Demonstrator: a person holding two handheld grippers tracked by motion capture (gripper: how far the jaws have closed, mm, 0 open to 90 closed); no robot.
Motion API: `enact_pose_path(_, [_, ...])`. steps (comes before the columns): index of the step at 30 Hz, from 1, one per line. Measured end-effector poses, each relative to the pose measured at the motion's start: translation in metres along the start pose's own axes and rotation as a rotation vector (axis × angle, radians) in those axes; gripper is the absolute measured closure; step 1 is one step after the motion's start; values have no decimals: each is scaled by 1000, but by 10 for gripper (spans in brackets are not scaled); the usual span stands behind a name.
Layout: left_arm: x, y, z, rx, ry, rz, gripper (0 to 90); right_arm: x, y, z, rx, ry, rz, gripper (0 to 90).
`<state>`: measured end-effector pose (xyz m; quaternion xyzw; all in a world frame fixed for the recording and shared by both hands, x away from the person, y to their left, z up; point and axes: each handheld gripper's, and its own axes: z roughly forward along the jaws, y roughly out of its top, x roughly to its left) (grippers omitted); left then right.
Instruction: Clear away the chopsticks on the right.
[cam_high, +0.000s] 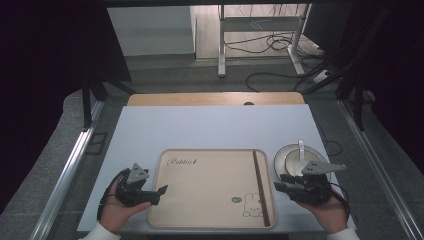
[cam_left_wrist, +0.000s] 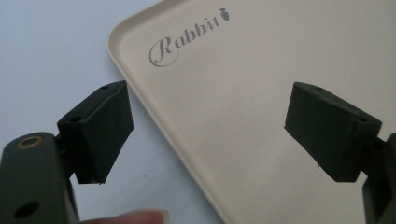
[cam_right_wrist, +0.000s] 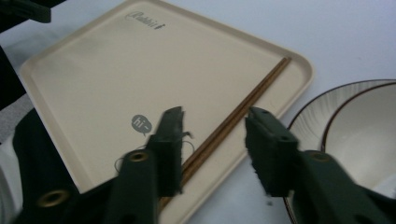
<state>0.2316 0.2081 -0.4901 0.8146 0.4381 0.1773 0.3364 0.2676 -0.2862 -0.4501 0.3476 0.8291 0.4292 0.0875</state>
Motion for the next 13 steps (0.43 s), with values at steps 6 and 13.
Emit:
enact_pose_path(6, [1, -1, 1, 4, -1, 0, 155, 3, 1, 4, -6, -8, -11, 413])
enact_pose_path(13, [1, 0, 1, 6, -2, 2, 155, 4, 1, 5, -7, -17, -12, 373])
